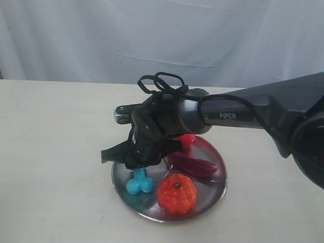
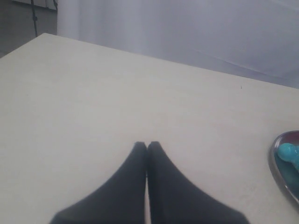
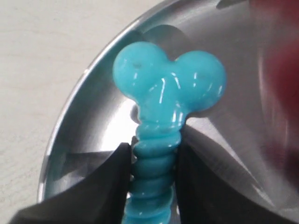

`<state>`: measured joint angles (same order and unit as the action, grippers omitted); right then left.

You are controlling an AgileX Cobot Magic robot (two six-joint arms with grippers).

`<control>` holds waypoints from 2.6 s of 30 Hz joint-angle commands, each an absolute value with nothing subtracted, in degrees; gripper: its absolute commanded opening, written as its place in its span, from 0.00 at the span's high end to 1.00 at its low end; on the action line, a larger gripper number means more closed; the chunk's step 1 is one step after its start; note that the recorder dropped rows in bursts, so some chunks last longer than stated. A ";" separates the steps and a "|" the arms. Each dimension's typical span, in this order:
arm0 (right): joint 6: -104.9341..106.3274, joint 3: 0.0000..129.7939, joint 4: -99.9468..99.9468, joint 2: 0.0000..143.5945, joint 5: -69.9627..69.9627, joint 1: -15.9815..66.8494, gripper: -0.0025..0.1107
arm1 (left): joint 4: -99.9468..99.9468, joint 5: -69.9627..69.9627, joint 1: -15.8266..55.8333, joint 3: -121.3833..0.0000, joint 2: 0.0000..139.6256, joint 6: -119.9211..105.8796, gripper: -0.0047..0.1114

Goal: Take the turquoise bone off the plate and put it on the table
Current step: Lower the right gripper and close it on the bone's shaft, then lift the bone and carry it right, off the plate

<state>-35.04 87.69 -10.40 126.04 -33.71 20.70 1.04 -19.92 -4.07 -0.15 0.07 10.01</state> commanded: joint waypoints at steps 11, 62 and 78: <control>-35.30 87.93 -11.10 117.58 -39.71 20.80 0.82 | 1.23 -19.62 -3.77 0.00 0.00 10.12 0.96; -22.56 57.25 -14.73 100.51 -30.50 -8.98 0.82 | 1.23 -19.62 -3.77 0.00 0.00 10.12 0.96; -21.12 57.25 -14.50 106.83 -22.52 -8.98 0.82 | 1.23 -19.62 -3.77 0.00 0.00 10.12 0.96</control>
<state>-21.54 57.17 -14.51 106.47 -23.80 -8.67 1.04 -19.92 -4.07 -0.15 0.07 10.01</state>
